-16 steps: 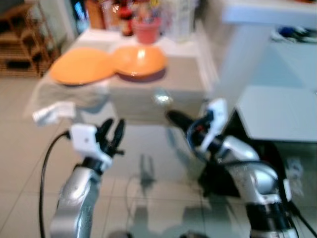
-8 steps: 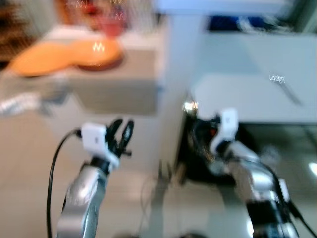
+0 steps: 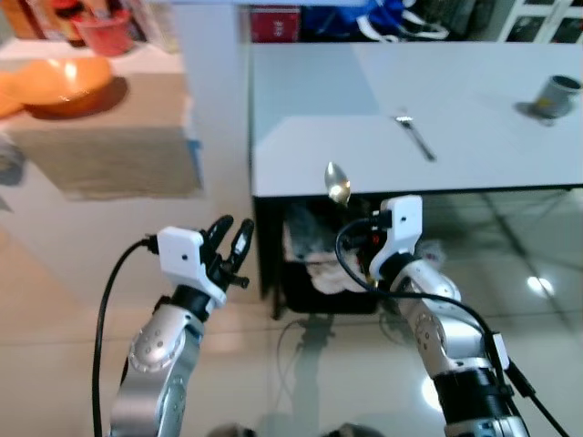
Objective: Setting the table
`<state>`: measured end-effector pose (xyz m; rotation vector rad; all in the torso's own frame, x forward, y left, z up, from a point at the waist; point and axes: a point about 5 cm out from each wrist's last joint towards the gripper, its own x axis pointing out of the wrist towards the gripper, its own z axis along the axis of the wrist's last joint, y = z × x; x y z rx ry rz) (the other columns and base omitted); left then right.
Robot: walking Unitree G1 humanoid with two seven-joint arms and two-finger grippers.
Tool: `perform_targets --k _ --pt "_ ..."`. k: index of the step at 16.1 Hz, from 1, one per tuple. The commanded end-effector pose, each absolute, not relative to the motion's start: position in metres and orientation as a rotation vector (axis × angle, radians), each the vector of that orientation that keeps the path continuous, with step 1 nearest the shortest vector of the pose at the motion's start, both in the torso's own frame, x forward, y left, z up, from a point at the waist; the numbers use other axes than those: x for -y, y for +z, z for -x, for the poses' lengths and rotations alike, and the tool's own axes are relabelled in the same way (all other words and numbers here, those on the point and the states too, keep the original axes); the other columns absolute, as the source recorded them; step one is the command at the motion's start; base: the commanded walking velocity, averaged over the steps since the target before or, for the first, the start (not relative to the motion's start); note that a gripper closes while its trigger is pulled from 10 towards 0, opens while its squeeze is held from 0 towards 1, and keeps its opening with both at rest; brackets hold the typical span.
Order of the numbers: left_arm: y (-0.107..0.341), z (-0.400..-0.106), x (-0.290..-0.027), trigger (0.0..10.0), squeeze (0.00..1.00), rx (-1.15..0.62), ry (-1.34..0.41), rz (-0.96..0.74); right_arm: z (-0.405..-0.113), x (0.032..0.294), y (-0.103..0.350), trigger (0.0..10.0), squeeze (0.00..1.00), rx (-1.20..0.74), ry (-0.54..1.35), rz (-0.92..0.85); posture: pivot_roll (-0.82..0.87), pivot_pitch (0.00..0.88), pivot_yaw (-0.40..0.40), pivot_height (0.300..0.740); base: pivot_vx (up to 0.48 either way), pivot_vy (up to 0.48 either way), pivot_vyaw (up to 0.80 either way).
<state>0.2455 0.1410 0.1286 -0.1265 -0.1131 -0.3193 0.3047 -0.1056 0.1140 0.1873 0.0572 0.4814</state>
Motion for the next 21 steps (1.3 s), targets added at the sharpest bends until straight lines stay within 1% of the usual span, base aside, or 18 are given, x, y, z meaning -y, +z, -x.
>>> perform_targets --k 1,4,6,8,10,12,13,14,15,17,18,21 --pt "0.129 -0.245 -0.143 10.0 0.0 0.118 -0.305 0.113 -0.305 0.098 0.12 10.0 0.0 -0.031 0.5 -0.172 -0.08 0.11 0.017 0.74 0.0 -0.446 0.0" --pt "0.129 -0.245 -0.141 10.0 0.0 0.116 -0.3 0.112 -0.306 0.098 0.121 10.0 0.0 -0.026 0.49 -0.158 -0.08 0.11 0.016 0.74 0.0 -0.44 0.0" --pt "0.127 -0.248 -0.142 10.0 0.0 0.098 -0.257 0.133 -0.308 0.098 0.125 10.0 0.0 -0.018 0.476 -0.137 -0.08 0.113 0.015 0.74 0.144 0.0 0.0" --pt "0.13 -0.246 -0.143 10.0 0.0 0.122 -0.268 0.114 -0.311 0.098 0.127 10.0 0.0 -0.033 0.458 -0.104 -0.08 0.116 0.014 0.74 0.163 0.0 0.0" --pt "0.132 -0.246 -0.146 10.0 0.0 0.132 -0.255 0.107 -0.311 0.095 0.136 10.0 0.0 0.009 0.476 -0.12 -0.08 0.119 0.012 0.74 0.48 0.0 -0.8" --pt "0.133 -0.246 -0.145 10.0 0.0 0.133 -0.254 0.108 -0.313 0.093 0.138 10.0 0.0 0.003 0.473 -0.07 -0.08 0.122 0.01 0.74 0.48 0.0 0.0" --pt "0.134 -0.246 -0.144 10.0 0.0 0.134 -0.259 0.106 -0.312 0.092 0.14 10.0 0.0 0.007 0.502 -0.067 -0.08 0.122 0.01 0.74 0.48 0.0 0.0" --pt "0.135 -0.246 -0.143 10.0 0.0 0.137 -0.262 0.108 -0.311 0.093 0.141 10.0 0.0 0.01 0.514 -0.038 -0.08 0.124 0.009 0.74 0.48 0.0 0.78" --pt "0.136 -0.246 -0.141 10.0 0.0 0.14 -0.266 0.109 -0.309 0.089 0.149 10.0 0.0 0.069 0.55 -0.123 -0.08 0.125 0.009 0.74 0.48 0.0 0.0" --pt "0.136 -0.246 -0.141 10.0 0.0 0.141 -0.271 0.108 -0.31 0.085 0.148 10.0 0.0 0.03 0.549 -0.083 -0.08 0.127 0.01 0.74 0.48 0.0 0.0" --pt "0.137 -0.246 -0.14 10.0 0.0 0.142 -0.274 0.109 -0.309 0.083 0.15 10.0 0.0 0.043 0.569 -0.068 -0.08 0.13 0.008 0.74 0.48 0.0 0.0" --pt "0.138 -0.246 -0.139 10.0 0.0 0.146 -0.279 0.108 -0.312 0.083 0.153 10.0 0.0 0.051 0.523 -0.042 -0.08 0.133 0.004 0.74 0.48 0.0 0.0"
